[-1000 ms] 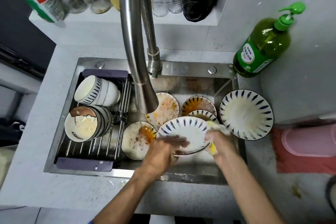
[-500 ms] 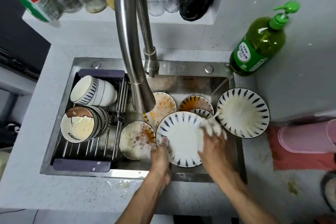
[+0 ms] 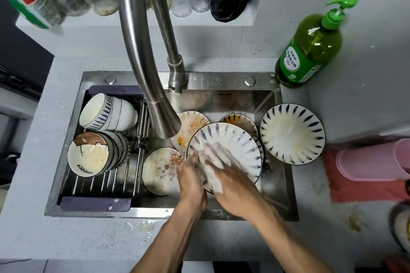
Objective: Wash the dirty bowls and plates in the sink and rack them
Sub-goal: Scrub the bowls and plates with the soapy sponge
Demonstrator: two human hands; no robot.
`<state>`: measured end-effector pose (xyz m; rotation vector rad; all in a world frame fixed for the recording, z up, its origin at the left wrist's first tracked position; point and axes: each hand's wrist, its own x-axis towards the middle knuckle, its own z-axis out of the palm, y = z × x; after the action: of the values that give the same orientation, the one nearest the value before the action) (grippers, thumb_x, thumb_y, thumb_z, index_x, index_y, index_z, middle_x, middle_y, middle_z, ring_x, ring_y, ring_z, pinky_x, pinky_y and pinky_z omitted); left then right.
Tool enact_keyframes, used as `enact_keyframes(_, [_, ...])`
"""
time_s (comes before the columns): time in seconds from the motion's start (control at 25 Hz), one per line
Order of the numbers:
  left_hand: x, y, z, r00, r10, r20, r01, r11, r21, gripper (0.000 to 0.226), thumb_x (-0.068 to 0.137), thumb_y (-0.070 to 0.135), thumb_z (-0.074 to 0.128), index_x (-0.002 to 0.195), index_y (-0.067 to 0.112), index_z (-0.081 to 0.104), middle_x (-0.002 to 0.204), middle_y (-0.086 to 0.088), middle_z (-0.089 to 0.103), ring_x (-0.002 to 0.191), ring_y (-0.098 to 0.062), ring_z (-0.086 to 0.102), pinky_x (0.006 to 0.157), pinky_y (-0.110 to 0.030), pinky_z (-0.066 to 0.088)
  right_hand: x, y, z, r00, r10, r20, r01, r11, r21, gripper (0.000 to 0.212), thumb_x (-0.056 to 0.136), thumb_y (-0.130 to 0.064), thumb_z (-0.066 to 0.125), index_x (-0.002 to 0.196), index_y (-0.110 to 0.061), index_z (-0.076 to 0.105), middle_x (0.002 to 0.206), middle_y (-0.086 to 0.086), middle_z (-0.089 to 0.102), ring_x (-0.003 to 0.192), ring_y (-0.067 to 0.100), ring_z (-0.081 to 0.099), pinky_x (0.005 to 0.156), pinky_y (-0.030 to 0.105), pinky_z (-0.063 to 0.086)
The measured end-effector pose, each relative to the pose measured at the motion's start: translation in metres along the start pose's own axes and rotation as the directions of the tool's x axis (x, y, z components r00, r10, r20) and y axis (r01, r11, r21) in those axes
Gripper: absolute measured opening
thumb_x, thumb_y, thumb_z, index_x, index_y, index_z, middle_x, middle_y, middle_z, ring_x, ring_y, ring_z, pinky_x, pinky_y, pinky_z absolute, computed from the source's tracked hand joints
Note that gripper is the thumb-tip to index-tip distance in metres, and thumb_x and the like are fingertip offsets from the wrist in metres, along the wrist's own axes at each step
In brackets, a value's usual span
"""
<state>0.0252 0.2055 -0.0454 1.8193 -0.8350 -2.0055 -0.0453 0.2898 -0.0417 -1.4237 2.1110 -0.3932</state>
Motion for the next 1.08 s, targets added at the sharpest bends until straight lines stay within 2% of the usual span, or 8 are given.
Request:
enact_keyframes(0.12, [-0.01,0.003,0.008,1.0,-0.019,-0.014,0.019,0.998,0.057,0.03,0.1,0.017,0.05,0.128,0.007,0.055,0.126,-0.002,0.061,0.112,-0.021,0.056,0.105,-0.04,0.04,-0.014,0.014,-0.006,0.952,0.305,-0.035,-0.307,0.95,-0.054,0.091,0.09,-0.007,0.053,0.155,-0.024,-0.008,0.157,-0.005,-0.029,0.145,0.016,-0.028,0.124,0.04,0.003])
enact_keyframes(0.24, [-0.02,-0.001,0.035,0.991,0.009,0.132,-0.016,0.998,0.054,0.025,0.103,0.017,0.046,0.121,0.009,0.061,0.108,-0.003,0.074,0.099,-0.018,0.067,0.093,-0.035,0.05,0.004,0.006,-0.011,0.944,0.265,-0.198,-0.265,0.964,0.027,0.077,0.088,-0.006,0.059,0.155,-0.015,0.021,0.164,0.003,0.004,0.152,0.024,-0.001,0.122,0.042,0.018])
enact_keyframes(0.36, [-0.004,0.0,0.079,0.974,-0.005,0.228,-0.032,0.987,0.16,0.048,0.104,0.03,0.045,0.15,0.02,0.035,0.137,-0.004,0.059,0.119,-0.023,0.06,0.103,-0.041,0.047,-0.013,0.02,-0.024,0.77,0.391,-0.504,-0.356,0.919,0.169,0.072,0.079,0.003,0.064,0.147,-0.007,0.04,0.156,0.012,0.034,0.144,0.032,0.03,0.117,0.037,0.028])
enact_keyframes(0.48, [0.002,-0.008,0.122,0.969,0.057,0.242,-0.135,0.937,0.322,0.044,0.107,0.036,0.035,0.147,0.019,0.034,0.148,-0.006,0.047,0.126,-0.025,0.051,0.108,-0.039,0.04,-0.032,0.046,-0.035,0.654,0.399,-0.643,-0.345,0.913,0.215,0.063,0.084,0.003,0.059,0.144,-0.004,0.042,0.152,0.016,0.038,0.14,0.037,0.035,0.114,0.032,0.026])
enact_keyframes(0.72, [0.012,-0.019,0.145,0.926,0.046,0.375,-0.279,0.753,0.596,0.04,0.107,0.035,0.023,0.14,0.015,0.034,0.139,-0.014,0.05,0.128,-0.036,0.048,0.105,-0.044,0.039,-0.041,0.049,-0.01,0.697,0.487,-0.527,-0.372,0.873,0.314,0.063,0.091,-0.007,0.059,0.15,-0.014,0.036,0.155,0.012,0.035,0.139,0.033,0.038,0.11,0.048,0.04])
enact_keyframes(0.8, [0.018,-0.021,0.128,0.898,0.043,0.438,-0.322,0.742,0.588,0.048,0.105,0.048,0.029,0.141,0.018,0.037,0.131,-0.003,0.057,0.116,-0.02,0.058,0.097,-0.037,0.047,-0.04,0.049,-0.008,0.683,0.493,-0.539,-0.36,0.869,0.339,0.064,0.091,-0.005,0.059,0.15,-0.015,0.037,0.154,0.01,0.036,0.14,0.031,0.038,0.111,0.046,0.039])
enact_keyframes(0.96, [0.062,-0.044,0.062,0.992,0.052,0.117,-0.107,0.842,0.529,0.026,0.103,0.033,0.046,0.121,0.016,0.056,0.109,-0.002,0.063,0.093,-0.016,0.063,0.069,-0.025,0.048,-0.031,0.036,0.006,0.732,0.493,-0.47,-0.339,0.862,0.377,0.069,0.09,-0.006,0.061,0.151,-0.025,0.034,0.155,0.001,0.036,0.134,0.023,0.044,0.106,0.029,0.04])
enact_keyframes(1.08, [0.119,-0.081,0.043,0.992,-0.096,0.081,0.036,0.834,0.551,0.02,0.1,0.029,0.053,0.109,0.014,0.062,0.099,-0.005,0.067,0.086,-0.021,0.062,0.073,-0.033,0.053,-0.019,0.039,0.041,0.803,0.416,-0.426,-0.267,0.891,0.368,0.063,0.093,-0.019,0.049,0.151,-0.033,0.028,0.155,-0.007,0.033,0.137,0.02,0.042,0.107,0.044,0.045])
